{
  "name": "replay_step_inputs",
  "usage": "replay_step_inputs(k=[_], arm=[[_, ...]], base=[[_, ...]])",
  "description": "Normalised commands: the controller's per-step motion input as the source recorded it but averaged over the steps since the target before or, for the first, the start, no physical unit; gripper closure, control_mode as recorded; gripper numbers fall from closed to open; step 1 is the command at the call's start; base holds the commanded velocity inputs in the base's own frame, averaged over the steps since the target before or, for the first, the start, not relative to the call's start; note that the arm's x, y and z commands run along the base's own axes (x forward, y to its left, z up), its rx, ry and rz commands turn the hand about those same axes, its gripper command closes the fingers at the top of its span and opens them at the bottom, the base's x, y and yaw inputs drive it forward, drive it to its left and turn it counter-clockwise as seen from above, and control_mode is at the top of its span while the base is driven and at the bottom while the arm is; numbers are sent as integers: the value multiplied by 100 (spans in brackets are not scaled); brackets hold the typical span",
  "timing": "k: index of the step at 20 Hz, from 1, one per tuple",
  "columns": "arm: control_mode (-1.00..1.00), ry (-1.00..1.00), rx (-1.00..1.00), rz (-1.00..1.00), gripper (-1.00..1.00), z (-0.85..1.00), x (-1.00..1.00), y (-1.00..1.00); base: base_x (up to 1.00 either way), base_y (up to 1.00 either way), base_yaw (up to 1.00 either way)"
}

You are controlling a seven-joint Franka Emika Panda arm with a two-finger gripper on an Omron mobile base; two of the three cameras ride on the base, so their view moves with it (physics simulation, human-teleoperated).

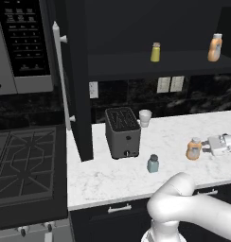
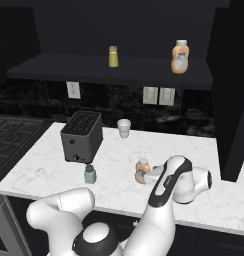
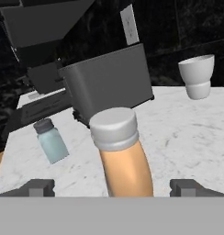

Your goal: Put the shaker and condiment bottle from the counter next to their counterparts in the cabinet.

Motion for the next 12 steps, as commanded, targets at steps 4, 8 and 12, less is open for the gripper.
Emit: replay_step_inputs(k=[4,8,12], arm=[[-100,0,0,0,-100,0,11,0],[-100,-3,0,-2,-100,-10,14,0],[-100,-2,0,-3,-100,-11,10,0]], base=[[0,0,0],[0,0,0],[0,0,0]])
